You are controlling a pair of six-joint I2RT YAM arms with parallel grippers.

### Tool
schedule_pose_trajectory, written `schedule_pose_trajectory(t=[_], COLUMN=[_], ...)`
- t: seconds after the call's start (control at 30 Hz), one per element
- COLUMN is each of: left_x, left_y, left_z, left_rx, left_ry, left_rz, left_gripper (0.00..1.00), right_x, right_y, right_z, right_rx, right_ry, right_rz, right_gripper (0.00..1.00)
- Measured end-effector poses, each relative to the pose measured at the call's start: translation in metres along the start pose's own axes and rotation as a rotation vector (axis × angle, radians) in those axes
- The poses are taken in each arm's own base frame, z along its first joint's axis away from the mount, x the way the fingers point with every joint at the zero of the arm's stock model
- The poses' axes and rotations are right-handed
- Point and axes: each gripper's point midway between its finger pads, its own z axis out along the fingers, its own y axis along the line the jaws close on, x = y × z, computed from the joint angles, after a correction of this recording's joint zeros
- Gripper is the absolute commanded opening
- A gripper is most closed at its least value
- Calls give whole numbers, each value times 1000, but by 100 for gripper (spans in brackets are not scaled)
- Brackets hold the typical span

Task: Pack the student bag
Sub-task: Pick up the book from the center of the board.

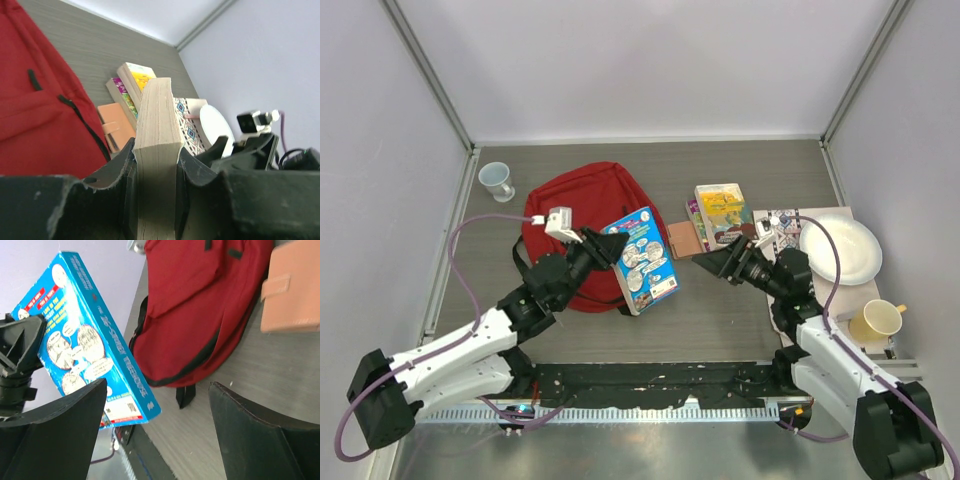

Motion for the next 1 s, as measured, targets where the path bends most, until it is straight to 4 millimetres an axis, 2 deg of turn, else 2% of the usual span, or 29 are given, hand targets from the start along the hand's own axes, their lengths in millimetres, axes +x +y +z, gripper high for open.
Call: schedule_pose_trajectory(t=[0.13,0.3,0.47,1.0], left_x=[-8,-13,-13,-16], left_y=[19,33,36,26], left_z=[-12,-12,-8,2], left_rx=[-51,-93,-91,-32], left_ry=[-85,-168,-206,-249], left_rz=[-61,-156,-225,-345], left_gripper=[0,0,0,0], right_x=[27,53,62,74], right_y=[-2,19,32,45], right_z=[1,8,17,45], right_rx=[2,-60,-93,-161], right_ry=[38,82,70,13], right_rz=[82,127,167,271], right_gripper=[88,88,88,88])
